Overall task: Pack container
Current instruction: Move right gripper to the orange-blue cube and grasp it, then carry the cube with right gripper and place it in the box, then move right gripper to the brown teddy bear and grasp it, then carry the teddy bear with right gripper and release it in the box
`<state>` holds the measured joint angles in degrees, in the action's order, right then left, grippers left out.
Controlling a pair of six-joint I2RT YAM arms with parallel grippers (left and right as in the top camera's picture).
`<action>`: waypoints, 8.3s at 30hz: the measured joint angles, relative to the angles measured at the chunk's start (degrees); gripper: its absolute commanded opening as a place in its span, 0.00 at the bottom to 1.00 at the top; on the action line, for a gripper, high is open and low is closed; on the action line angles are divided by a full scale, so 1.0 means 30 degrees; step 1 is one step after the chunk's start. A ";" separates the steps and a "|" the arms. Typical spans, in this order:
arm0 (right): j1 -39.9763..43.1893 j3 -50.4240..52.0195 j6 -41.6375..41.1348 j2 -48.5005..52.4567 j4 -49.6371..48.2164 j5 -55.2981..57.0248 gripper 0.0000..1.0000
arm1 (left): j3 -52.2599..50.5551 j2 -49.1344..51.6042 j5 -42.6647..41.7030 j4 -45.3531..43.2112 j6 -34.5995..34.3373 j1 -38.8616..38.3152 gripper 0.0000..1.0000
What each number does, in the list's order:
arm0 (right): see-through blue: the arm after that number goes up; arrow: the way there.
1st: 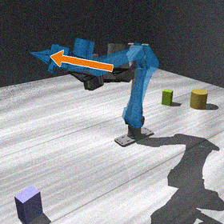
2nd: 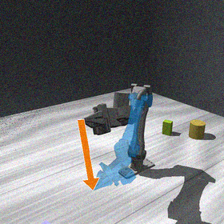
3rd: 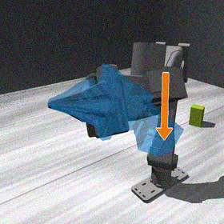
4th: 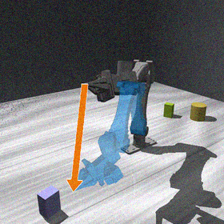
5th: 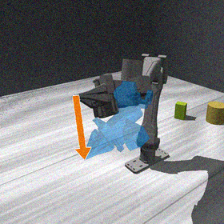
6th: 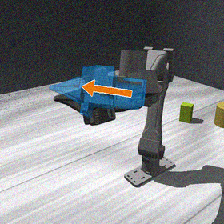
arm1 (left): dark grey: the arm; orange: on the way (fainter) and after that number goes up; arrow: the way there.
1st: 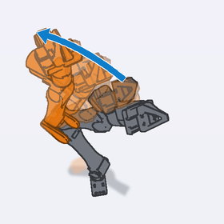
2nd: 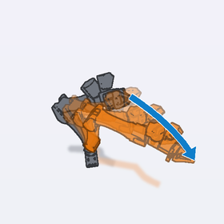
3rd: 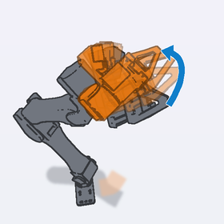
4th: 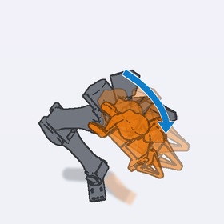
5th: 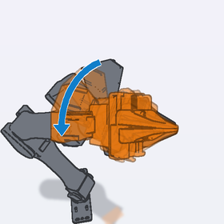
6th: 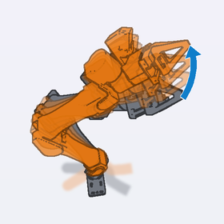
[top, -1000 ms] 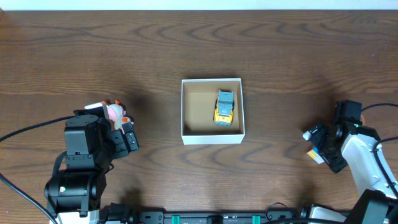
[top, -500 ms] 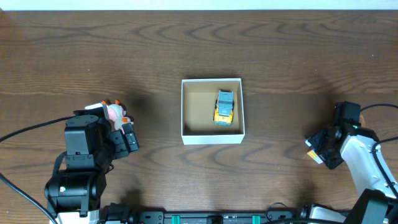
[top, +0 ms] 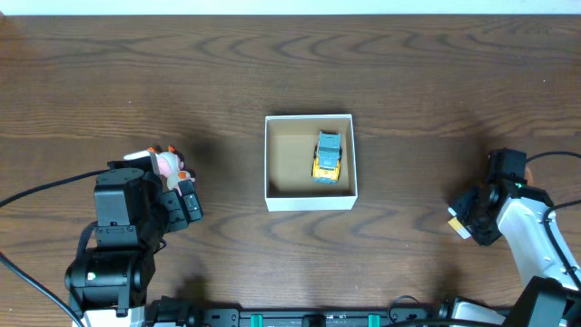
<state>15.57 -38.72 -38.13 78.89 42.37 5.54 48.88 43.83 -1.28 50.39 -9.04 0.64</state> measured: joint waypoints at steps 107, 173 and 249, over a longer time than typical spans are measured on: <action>-1.8753 -1.1227 0.4699 0.9362 -0.7439 -0.2579 0.04 | 0.0007 0.0000 -0.0007 0.0051 -0.0007 0.0000 0.98; -1.5526 -1.4185 0.3876 0.3840 -0.0430 0.2820 0.82 | 0.0007 0.0000 -0.0007 0.0066 0.0000 0.0000 0.98; -1.3690 -1.3114 0.3417 -0.0918 0.0138 -0.1341 0.01 | 0.0007 0.0000 0.0000 0.0058 -0.0007 0.0000 0.98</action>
<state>-25.50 -78.06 -27.88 76.14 42.78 1.52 48.90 43.83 -1.28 50.57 -9.06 0.64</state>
